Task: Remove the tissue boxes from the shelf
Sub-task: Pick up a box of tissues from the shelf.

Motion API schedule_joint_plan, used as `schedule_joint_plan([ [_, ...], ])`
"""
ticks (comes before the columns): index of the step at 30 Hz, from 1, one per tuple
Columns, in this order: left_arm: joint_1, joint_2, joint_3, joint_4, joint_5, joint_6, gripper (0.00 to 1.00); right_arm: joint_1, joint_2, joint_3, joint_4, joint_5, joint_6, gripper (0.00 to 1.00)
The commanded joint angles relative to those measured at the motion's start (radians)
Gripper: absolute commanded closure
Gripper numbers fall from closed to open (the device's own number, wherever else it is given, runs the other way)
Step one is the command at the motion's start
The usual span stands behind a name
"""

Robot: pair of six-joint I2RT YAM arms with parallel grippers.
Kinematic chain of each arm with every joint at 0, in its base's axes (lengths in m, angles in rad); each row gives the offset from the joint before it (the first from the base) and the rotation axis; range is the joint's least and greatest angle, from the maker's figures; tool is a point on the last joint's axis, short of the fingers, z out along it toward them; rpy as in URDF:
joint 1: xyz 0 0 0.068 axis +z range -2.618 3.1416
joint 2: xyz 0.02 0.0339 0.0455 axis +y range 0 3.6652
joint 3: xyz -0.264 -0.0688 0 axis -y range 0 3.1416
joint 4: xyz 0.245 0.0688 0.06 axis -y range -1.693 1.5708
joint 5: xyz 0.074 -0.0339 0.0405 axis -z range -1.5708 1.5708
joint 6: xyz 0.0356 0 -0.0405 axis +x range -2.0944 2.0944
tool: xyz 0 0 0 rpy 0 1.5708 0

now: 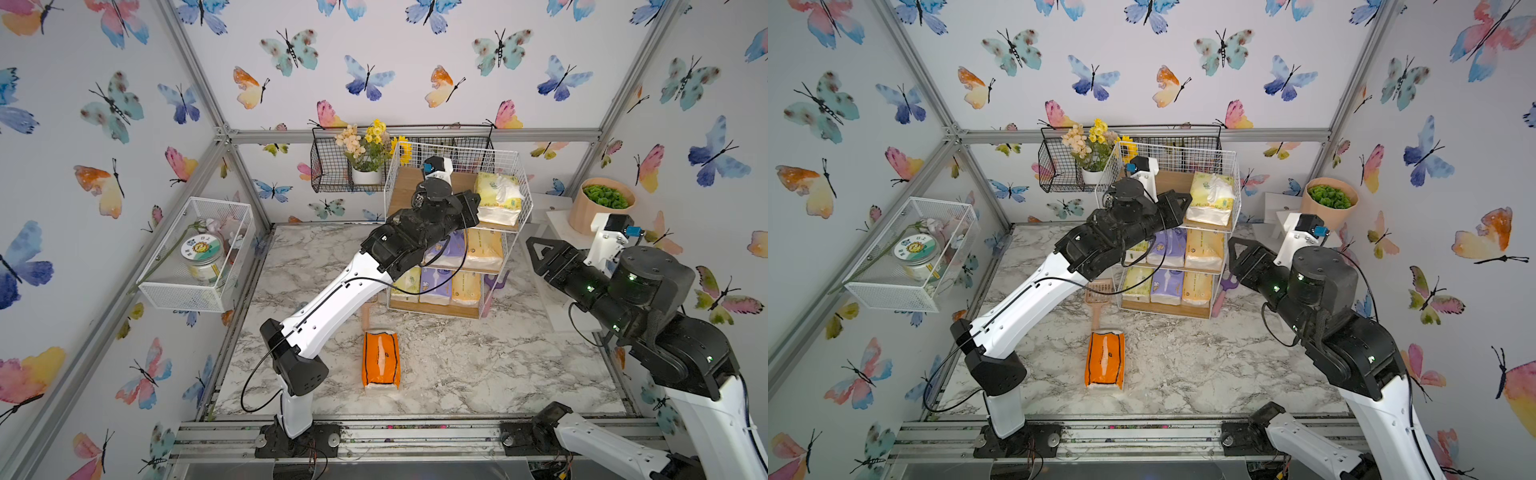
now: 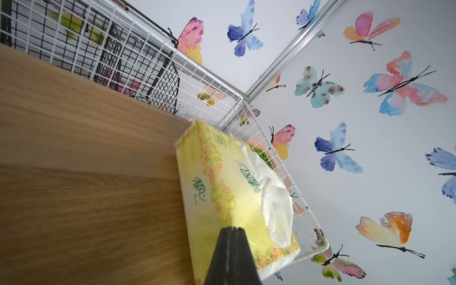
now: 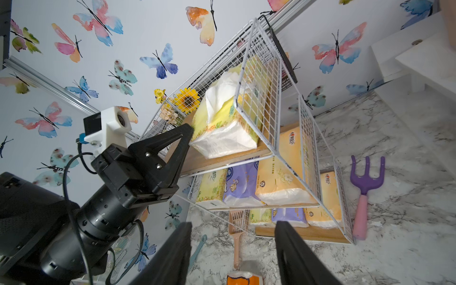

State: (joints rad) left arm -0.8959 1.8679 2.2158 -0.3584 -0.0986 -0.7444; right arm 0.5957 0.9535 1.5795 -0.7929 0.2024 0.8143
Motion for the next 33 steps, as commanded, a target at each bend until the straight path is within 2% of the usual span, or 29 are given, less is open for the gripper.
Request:
schedule_joint_plan([
  [1,0.002,-0.029,-0.005,0.024,0.033,0.016,1.00,0.005,0.026,0.024,-0.017,-0.081,0.046,0.41],
  [8,0.001,-0.082,-0.068,0.038,0.031,-0.018,1.00,0.006,0.028,0.041,-0.013,-0.063,0.087,0.41],
  [12,0.000,-0.150,-0.140,0.071,0.018,-0.037,1.00,0.006,0.037,0.054,-0.019,-0.059,0.154,0.40],
  [17,-0.001,-0.227,-0.237,0.082,0.014,-0.077,1.00,0.006,0.065,0.044,0.043,-0.107,0.226,0.30],
  [23,0.000,-0.314,-0.352,0.110,0.005,-0.118,1.00,0.005,0.050,-0.084,0.250,-0.160,0.336,0.13],
  [29,-0.001,-0.349,-0.413,0.117,0.009,-0.142,1.00,0.004,0.083,-0.165,0.432,-0.250,0.388,0.12],
  [33,-0.003,-0.364,-0.432,0.118,0.008,-0.152,1.00,0.004,0.102,-0.191,0.502,-0.255,0.402,0.15],
])
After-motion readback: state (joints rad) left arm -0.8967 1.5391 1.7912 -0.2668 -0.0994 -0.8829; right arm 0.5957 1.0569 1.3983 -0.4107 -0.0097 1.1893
